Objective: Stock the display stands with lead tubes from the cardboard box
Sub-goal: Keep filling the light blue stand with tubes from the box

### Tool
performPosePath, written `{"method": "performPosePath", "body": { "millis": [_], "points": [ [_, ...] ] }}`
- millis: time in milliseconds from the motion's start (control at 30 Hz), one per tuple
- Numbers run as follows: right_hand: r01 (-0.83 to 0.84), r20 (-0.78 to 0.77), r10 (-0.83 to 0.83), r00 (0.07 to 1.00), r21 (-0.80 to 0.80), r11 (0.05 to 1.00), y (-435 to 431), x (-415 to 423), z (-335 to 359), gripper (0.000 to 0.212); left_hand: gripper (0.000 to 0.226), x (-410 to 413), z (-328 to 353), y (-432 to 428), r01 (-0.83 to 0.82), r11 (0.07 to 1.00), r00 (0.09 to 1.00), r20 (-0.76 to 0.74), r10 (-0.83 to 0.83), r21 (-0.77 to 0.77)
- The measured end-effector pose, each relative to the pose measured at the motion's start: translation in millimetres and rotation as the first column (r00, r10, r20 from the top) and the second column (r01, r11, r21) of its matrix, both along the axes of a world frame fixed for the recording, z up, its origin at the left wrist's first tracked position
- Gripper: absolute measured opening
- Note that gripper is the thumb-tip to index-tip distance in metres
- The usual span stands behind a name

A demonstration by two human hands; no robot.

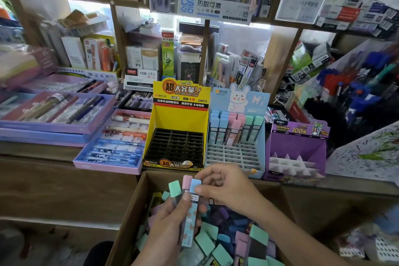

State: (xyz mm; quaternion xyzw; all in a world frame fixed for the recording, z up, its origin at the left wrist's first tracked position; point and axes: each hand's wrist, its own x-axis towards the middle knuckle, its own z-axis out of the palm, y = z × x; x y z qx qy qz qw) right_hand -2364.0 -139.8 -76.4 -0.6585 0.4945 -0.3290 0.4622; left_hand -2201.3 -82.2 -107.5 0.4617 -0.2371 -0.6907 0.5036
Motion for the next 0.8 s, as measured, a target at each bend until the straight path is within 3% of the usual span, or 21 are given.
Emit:
{"method": "performPosePath", "body": {
  "millis": [167, 433, 567, 800],
  "points": [
    [0.035, 0.094, -0.034, 0.995, -0.001, 0.999, -8, -9, 11, 0.022, 0.031, 1, -5, 0, -0.007, 1.000, 1.000, -0.001, 0.007, 0.024],
    [0.319, 0.188, -0.286, 0.940, -0.180, 0.930, -45, -44, 47, 0.017, 0.039, 6, -11, -3, -0.045, 0.999, 0.999, -0.015, 0.045, -0.013],
    [0.378, 0.128, -0.355, 0.926, -0.299, 0.876, -63, -54, 54, 0.017, 0.032, 6, -15, -4, -0.042, 0.999, 0.999, 0.011, 0.042, -0.004],
    [0.297, -0.028, -0.336, 0.942, -0.402, 0.866, -82, -57, 54, 0.012, 0.028, 9, -18, -8, -0.057, 0.998, 0.998, 0.040, 0.057, 0.015]
  ]
}}
